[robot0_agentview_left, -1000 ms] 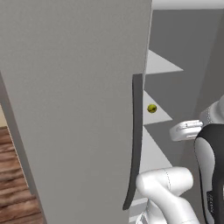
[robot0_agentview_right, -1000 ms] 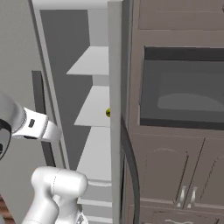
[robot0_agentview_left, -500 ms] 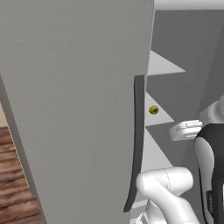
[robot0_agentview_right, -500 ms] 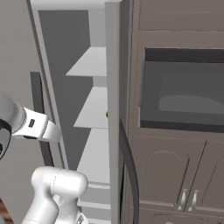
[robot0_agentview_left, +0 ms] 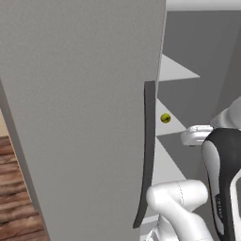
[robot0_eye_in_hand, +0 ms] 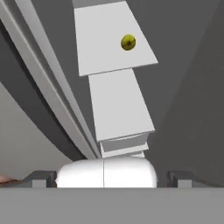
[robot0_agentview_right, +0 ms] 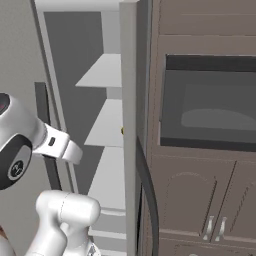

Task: Take the broccoli, lime, and pear from the freezer and place them in the bowl on the counter.

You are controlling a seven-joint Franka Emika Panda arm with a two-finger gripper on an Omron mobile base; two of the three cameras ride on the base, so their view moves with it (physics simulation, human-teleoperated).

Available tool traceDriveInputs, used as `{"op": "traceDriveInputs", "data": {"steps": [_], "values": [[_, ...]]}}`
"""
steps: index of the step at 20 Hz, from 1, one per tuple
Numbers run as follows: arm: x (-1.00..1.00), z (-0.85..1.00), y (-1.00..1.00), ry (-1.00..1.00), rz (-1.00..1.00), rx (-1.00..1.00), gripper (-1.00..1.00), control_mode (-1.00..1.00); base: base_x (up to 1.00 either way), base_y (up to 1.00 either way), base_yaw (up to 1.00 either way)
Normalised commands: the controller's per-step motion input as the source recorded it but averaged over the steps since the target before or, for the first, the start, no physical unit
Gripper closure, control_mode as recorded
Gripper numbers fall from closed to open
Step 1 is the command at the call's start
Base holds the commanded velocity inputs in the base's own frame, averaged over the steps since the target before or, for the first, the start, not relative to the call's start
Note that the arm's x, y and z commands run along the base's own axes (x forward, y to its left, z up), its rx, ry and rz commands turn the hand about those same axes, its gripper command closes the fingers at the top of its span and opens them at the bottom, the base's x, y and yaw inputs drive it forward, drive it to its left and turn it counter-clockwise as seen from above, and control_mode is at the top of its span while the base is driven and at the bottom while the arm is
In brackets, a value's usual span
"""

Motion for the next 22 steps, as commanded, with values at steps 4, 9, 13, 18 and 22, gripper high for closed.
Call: {"op": "traceDriveInputs", "data": {"steps": [4, 9, 13, 18, 22], "values": [[0.22, -0.35, -0.13, -0.15, -0.04, 0.05, -1.00, -1.00, 0.00, 0.00, 0.00], [0.37, -0.13, -0.08, -0.21, -0.03, 0.02, -1.00, -1.00, 0.00, 0.00, 0.00], [0.35, 0.00, 0.00, -0.09, -0.06, 0.00, -1.00, -1.00, 0.00, 0.00, 0.00], [0.24, -0.10, 0.00, -0.06, -0.07, 0.00, -1.00, -1.00, 0.00, 0.00, 0.00], [0.35, -0.05, 0.00, 0.00, -0.05, 0.00, -1.00, -1.00, 0.00, 0.00, 0.00]]}}
